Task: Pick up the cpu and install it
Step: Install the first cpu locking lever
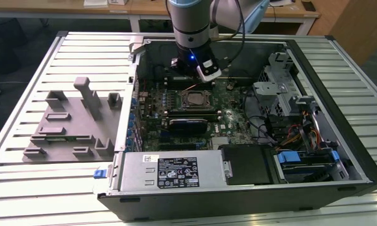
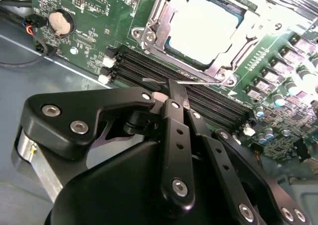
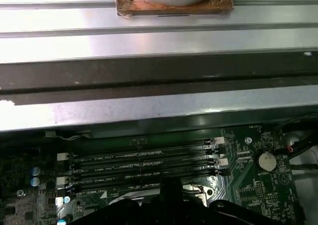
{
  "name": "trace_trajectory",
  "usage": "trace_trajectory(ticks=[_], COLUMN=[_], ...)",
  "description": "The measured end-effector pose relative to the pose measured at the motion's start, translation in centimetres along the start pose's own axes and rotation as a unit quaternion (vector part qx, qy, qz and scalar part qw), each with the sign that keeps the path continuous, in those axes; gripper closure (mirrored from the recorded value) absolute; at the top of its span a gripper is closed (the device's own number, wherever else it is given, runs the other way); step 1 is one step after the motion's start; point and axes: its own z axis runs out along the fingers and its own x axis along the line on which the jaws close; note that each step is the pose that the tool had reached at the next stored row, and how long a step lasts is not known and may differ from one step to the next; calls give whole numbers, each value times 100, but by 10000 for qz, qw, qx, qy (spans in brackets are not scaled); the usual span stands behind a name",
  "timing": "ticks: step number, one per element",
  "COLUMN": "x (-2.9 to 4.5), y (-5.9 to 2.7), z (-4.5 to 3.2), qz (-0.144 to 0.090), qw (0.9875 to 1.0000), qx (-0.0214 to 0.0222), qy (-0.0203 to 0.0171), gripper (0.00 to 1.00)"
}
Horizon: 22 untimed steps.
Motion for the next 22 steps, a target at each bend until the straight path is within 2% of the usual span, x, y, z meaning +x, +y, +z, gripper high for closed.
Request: trace_trajectory(ticks=[2,7,8,13,22], x=[0,0,1,3,16], y=[-6,-6,-6,-11,-27], z=[6,6,7,24,81], qz=[-5,-6,1,105,246], qw=[10000,10000,10000,9998,9993], qx=[-19,-18,-19,-17,-12], qy=[-30,-33,-46,-175,-264], gripper=[89,89,89,89,89])
